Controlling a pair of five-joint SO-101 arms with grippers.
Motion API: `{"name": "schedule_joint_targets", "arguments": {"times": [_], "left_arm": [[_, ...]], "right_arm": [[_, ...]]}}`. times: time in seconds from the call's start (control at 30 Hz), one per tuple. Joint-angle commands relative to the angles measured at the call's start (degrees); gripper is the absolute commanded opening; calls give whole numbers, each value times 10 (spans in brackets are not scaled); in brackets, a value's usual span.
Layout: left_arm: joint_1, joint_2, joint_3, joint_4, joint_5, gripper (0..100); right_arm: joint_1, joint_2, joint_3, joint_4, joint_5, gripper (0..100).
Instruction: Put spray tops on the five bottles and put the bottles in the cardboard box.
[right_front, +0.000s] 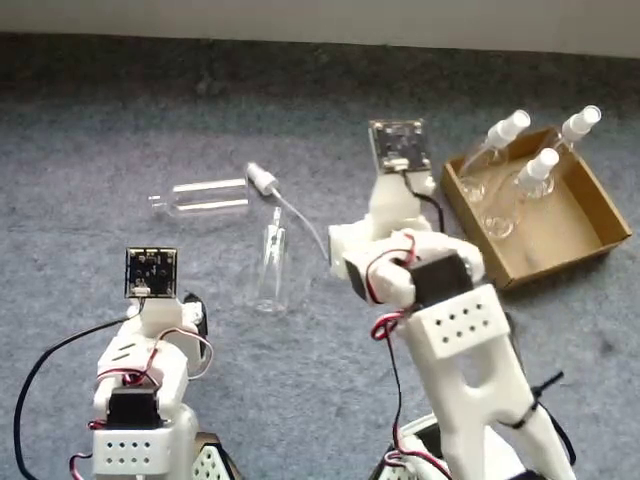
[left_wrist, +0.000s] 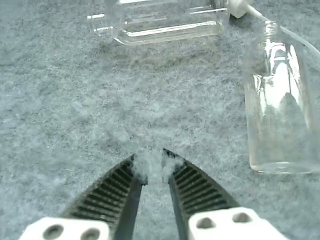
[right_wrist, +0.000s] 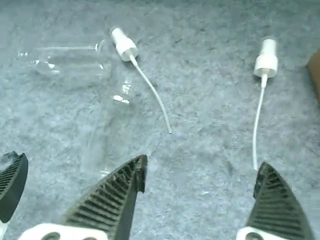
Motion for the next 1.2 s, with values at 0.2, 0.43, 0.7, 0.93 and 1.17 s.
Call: {"name": "schedule_joint_targets", "arguments": {"times": [0.2, 0.43, 0.7, 0.93, 1.17], "left_arm": [[-36, -3, 11, -3, -4, 5], [-36, -3, 12, -3, -4, 5], [-37, -3, 12, -3, -4, 5], [-36, -3, 12, -3, -4, 5], [-36, -2, 12, -2, -4, 5]], "right_arm": [[-98, 232, -175, 6, -74, 307], [-138, 400, -293, 7, -106, 307], [-142, 522, -365, 1, -105, 307], [-149, 593, -399, 0, -109, 307], [-149, 644, -395, 6, -107, 303]]}}
